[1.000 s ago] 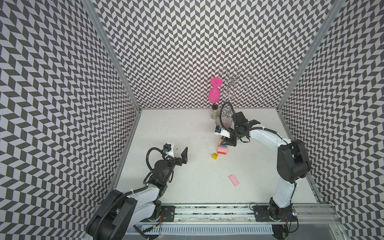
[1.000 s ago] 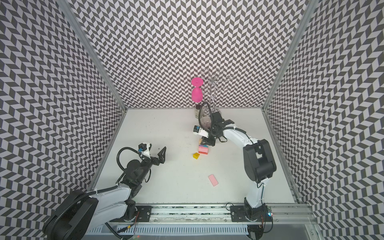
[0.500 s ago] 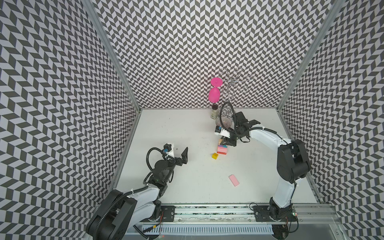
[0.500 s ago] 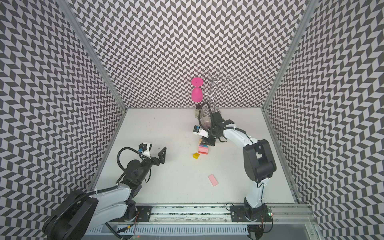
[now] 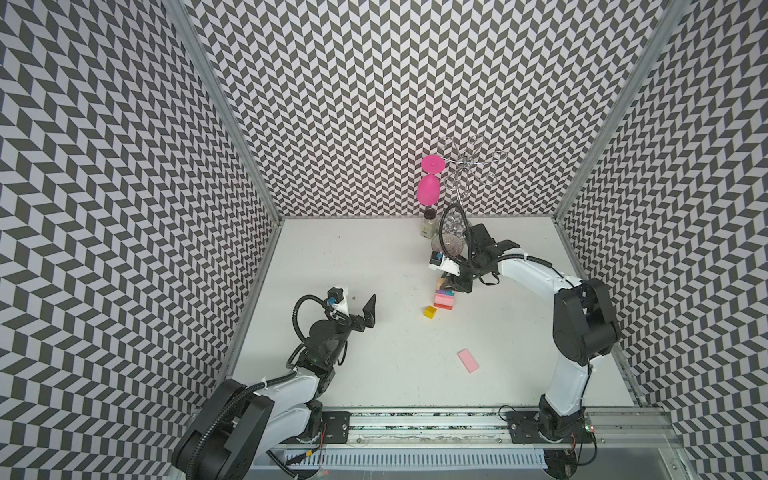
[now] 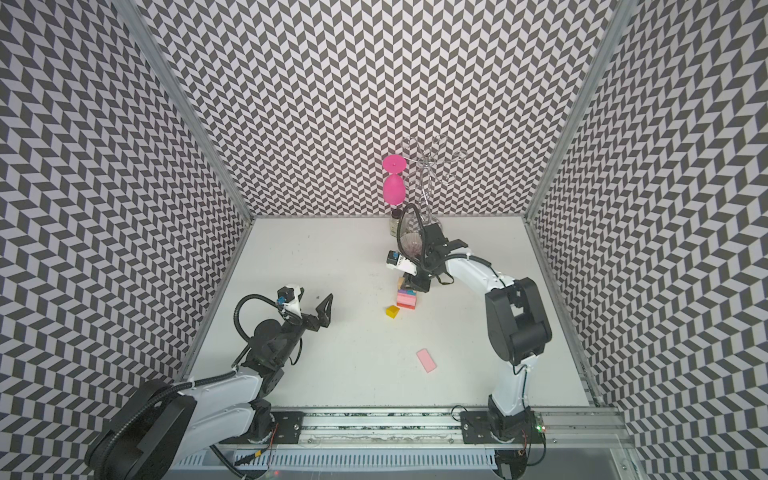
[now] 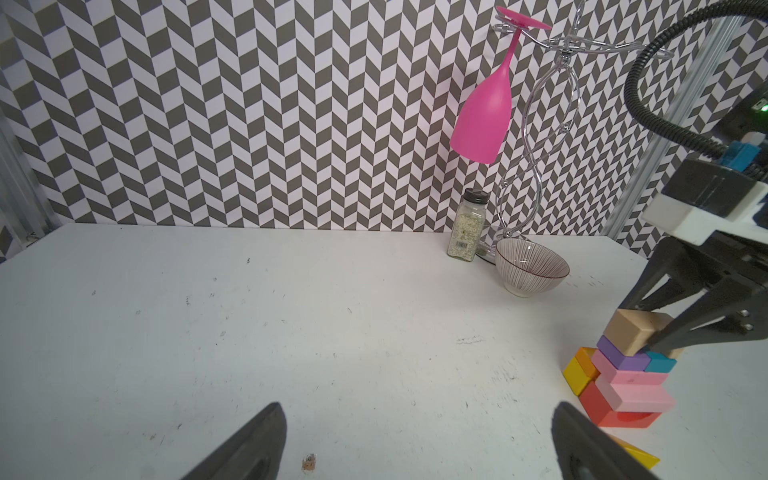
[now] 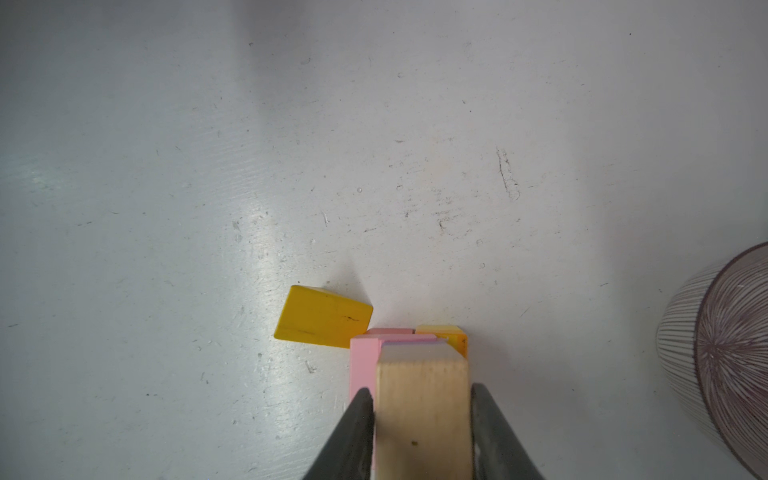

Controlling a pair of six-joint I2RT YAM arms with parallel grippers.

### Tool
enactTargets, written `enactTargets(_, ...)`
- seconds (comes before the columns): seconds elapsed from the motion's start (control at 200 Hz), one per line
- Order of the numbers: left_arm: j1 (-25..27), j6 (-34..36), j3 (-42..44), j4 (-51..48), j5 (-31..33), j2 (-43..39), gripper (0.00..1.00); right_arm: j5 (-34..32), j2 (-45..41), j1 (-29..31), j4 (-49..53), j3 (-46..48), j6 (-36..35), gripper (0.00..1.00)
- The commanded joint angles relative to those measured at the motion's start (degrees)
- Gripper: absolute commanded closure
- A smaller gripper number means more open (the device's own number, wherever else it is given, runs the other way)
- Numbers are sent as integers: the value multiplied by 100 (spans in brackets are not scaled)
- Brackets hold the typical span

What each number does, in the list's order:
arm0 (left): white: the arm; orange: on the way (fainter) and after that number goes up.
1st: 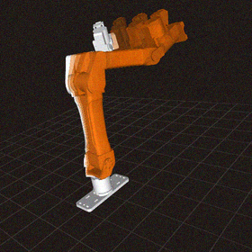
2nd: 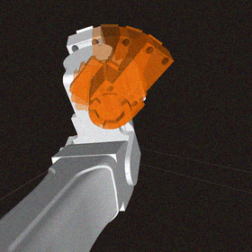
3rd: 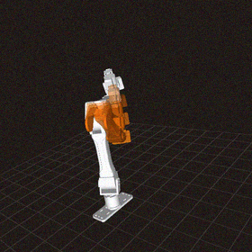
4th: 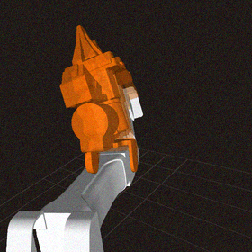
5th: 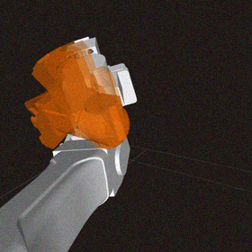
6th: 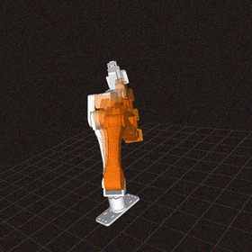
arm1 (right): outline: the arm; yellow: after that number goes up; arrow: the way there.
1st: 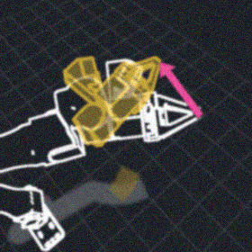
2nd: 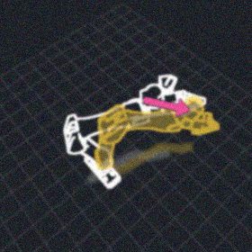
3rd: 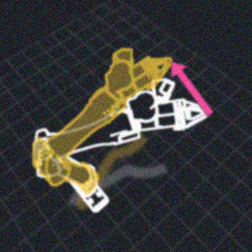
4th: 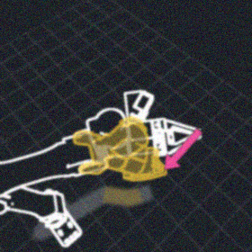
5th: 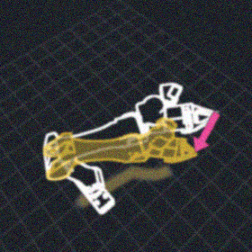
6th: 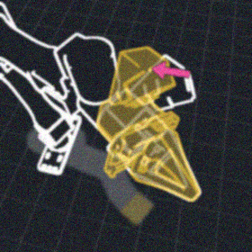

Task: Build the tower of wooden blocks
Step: 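Lower the wooden block onto the top of the stack, then open the right gripper and raise it off the stack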

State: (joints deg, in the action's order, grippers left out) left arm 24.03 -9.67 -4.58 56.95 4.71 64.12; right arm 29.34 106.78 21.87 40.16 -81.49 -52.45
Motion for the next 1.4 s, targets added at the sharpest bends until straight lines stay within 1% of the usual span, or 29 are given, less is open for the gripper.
enactTargets(0.0,40,62,-25,167,21,-49,0,45,66,-28,-202,-114,-20,60)
enactTargets(0.125,40,62,-25,170,30,-41,0,68,53,-25,-184,-124,-20,56)
enactTargets(0.215,49,62,-25,166,30,-48,0,80,31,-27,-210,-130,2,51)
enactTargets(0.25,49,62,-25,161,30,-48,0,72,15,-25,-224,-136,19,48)
enactTargets(0.255,49,62,-25,164,30,-53,0,72,12,-29,-226,-137,21,47)
enactTargets(0.265,49,62,-25,167,30,-45,0,72,10,-32,-232,-138,23,40)
enactTargets(0.27,49,62,-25,167,30,-42,0,72,5,-33,-234,-139,24,34)
enactTargets(0.275,49,62,-25,163,30,-45,0,67,3,-29,-236,-139,24,24)
enactTargets(0.28,49,62,-25,161,30,-47,0,65,-3,-27,-236,-134,24,19)
enactTargets(0.285,49,62,-25,160,30,-48,0,64,-5,-30,-241,-132,24,9)
enactTargets(0.29,49,62,-25,164,34,-48,0,63,-7,-32,-243,-135,24,5)
enactTargets(0.295,49,62,-25,166,32,-48,0,59,-8,-28,-249,-137,24,2)
enactTargets(0.305,49,62,-25,163,31,-44,0,55,-15,-26,-253,-138,28,0)
enactTargets(0.441,53,69,-25,167,35,-49,0,74,-248,-25,-274,-157,35,0)
enactTargets(0.596,53,75,-33,176,39,-31,0,79,-964,-17,-555,84,103,0)
enactTargets(0.611,57,71,-34,164,41,-24,0,92,-1057,-18,-609,130,247,0)
enactTargets(0.741,67,84,-51,163,67,-14,0,120,-2026,-13,-1447,764,733,1)
enactTargets(0.816,66,77,-43,158,89,-22,0,83,-2757,7,-2389,1333,1390,0)
enactTargets(0.901,65,71,-48,151,118,-24,0,2,-3734,10,-3719,2191,2567,0)
enactTargets(0.927,67,62,-44,147,127,-31,0,-237,-4038,10,-4198,2499,3074,0)
enactTargets(0.972,65,71,-43,153,118,-31,0,-865,-4596,7,-4889,3065,3966,1)
enactTargets(1.002,74,71,-43,158,113,-31,0,-1233,-4955,10,-5297,3474,4442,1)
enactTargets(1.042,80,78,-34,179,100,-31,0,-1550,-5396,15,-5667,3957,4932,1)
enactTargets(1.092,108,104,-26,210,95,-24,0,-1878,-5817,19,-5644,4296,5330,1)
enactTargets(1.212,137,123,-25,207,185,-22,0,-2806,-6342,19,-4950,4685,6378,0)
enactTargets(1.242,137,115,-34,192,196,-23,0,-2960,-6384,17,-4760,4753,6643,1)
enactTargets(1.302,135,119,-34,164,202,-35,0,-3437,-6360,17,-4320,4886,7422,0)
enactTargets(1.362,137,120,-19,167,184,-70,0,-3995,-6178,13,-3760,4914,8316,0)
enactTargets(1.392,137,123,-9,165,180,-91,0,-4104,-6036,17,-3376,4869,8665,1)
